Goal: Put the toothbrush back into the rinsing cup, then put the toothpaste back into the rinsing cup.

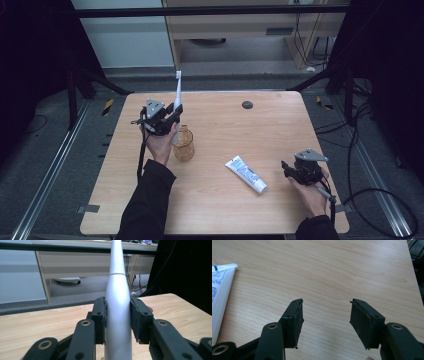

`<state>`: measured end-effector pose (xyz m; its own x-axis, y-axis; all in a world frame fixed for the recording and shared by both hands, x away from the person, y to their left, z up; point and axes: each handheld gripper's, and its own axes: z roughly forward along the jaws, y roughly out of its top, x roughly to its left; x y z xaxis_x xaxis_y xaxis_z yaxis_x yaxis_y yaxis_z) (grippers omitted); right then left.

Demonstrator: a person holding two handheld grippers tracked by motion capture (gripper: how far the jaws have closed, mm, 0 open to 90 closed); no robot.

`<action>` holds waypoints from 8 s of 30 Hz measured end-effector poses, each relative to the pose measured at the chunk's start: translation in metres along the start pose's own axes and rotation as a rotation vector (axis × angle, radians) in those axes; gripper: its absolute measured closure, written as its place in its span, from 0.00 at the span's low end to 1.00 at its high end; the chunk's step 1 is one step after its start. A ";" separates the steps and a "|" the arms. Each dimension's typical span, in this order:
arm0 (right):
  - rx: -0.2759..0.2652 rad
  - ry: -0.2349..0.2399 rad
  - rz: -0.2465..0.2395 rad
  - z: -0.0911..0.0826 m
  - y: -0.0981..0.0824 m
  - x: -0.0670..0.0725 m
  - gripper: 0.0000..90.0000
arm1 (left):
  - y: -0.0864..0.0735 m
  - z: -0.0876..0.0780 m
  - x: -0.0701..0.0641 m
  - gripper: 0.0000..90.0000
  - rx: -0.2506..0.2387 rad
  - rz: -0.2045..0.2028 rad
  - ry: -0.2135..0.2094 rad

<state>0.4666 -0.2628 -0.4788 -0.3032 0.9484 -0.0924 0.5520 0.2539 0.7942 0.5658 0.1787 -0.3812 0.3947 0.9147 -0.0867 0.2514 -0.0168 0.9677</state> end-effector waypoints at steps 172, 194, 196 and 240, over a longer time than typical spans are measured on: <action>0.247 0.331 -0.152 0.025 0.069 0.103 0.37 | -0.128 -0.130 0.060 0.43 0.489 0.119 0.102; 0.396 0.344 -0.194 0.048 0.062 0.110 0.38 | -0.128 -0.129 0.059 0.42 0.497 0.125 0.092; 0.396 0.350 -0.188 0.049 0.062 0.109 0.39 | -0.128 -0.129 0.059 0.42 0.498 0.125 0.091; 0.552 0.398 -0.218 0.064 0.071 0.111 0.47 | -0.129 -0.127 0.058 0.42 0.512 0.129 0.080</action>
<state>0.5214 -0.1271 -0.4713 -0.6539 0.7505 0.0957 0.7273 0.5888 0.3527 0.4441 0.2855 -0.4813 0.3878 0.9196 0.0633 0.6121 -0.3083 0.7282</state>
